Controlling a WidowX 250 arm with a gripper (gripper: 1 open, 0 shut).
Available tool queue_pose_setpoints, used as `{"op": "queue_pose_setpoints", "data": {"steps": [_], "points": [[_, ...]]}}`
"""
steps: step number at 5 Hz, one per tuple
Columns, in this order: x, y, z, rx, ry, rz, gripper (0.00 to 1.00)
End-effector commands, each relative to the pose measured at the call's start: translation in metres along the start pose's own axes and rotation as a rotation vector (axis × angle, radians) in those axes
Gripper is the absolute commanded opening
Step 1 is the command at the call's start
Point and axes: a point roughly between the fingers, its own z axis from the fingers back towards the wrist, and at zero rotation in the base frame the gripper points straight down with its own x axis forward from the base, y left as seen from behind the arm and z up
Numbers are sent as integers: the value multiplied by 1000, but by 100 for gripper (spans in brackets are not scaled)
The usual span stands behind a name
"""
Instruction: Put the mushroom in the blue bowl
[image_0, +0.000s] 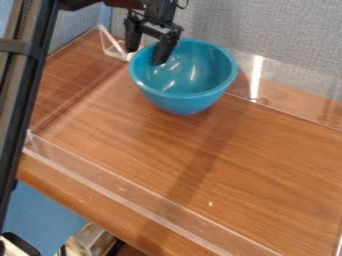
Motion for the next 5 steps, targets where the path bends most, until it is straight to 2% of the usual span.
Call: {"op": "queue_pose_setpoints", "data": {"steps": [1,2,5], "points": [[-11,16,25,13,-70,29,100],[-17,16,27,14,-74,21,100],[-44,5,14,30,-82,27,100]]}}
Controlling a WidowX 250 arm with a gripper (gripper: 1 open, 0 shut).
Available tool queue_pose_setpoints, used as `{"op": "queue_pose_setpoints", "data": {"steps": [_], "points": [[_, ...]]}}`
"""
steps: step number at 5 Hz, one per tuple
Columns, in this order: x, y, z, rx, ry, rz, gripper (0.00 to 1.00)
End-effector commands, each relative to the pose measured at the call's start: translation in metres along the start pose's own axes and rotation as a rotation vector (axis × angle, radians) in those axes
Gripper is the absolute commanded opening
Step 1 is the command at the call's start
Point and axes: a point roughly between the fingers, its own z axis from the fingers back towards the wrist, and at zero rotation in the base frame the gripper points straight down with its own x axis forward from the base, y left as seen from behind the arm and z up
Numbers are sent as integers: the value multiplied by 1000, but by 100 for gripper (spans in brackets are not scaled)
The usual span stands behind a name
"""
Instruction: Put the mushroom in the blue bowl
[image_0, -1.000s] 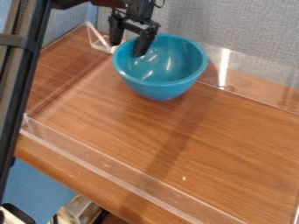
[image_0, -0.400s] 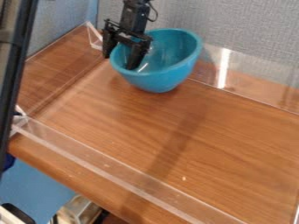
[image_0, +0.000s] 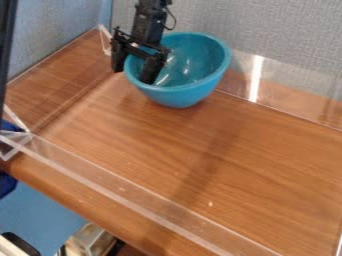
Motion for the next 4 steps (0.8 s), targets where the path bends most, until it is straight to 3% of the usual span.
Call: {"op": "queue_pose_setpoints", "data": {"steps": [1,2,4], "points": [[-5,6,39,50,-104,-10,100],[-4,2,45,72,-118,-36,100],[-11,15,46,96,-137,-17,100]]}}
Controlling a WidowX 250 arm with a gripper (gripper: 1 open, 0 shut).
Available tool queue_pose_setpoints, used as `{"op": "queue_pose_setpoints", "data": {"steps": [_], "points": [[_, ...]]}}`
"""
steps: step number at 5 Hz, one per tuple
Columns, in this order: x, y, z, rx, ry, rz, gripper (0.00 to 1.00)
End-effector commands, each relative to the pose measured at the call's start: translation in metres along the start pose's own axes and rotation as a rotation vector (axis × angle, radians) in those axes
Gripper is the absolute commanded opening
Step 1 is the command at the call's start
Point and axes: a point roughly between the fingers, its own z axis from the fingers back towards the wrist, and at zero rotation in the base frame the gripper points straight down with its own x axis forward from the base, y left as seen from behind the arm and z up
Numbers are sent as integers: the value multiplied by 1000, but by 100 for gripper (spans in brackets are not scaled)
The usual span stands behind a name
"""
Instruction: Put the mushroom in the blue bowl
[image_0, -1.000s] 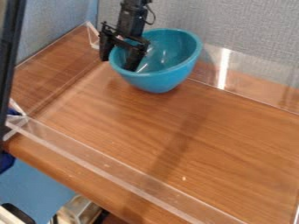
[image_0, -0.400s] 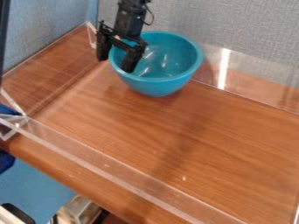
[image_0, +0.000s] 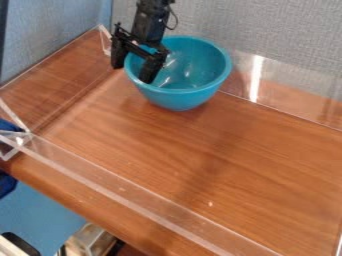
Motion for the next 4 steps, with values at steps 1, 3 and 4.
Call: {"op": "queue_pose_setpoints", "data": {"steps": [1,3,4], "points": [[-7,19,57,56,-128,36,100],[-20,15,98,87,-174,-1,100],[-24,18,109,90,-187,-16,100]]}}
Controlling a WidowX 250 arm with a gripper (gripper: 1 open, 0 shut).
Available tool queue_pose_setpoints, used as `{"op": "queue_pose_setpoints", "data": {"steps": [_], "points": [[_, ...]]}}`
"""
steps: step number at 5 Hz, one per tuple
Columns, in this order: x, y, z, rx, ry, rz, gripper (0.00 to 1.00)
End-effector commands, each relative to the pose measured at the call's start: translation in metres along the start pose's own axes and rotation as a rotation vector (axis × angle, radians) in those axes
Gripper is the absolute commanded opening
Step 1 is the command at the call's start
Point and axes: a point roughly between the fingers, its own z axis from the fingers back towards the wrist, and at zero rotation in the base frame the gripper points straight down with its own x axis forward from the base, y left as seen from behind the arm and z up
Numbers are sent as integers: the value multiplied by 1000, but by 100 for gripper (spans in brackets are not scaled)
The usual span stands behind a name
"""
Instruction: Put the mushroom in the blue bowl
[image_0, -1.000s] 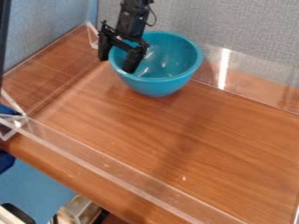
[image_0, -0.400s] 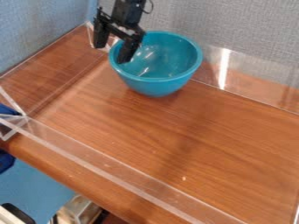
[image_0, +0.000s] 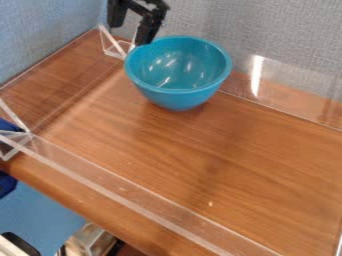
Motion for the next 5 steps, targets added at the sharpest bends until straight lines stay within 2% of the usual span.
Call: {"op": "queue_pose_setpoints", "data": {"steps": [1,3,4,5], "points": [[-13,12,53,37,-117,10,100],[-21,15,44,34,-144,-154,100],[-17,11,37,39,-161,-244,100],[-18,5,34,36,-163,-257,100]]}}
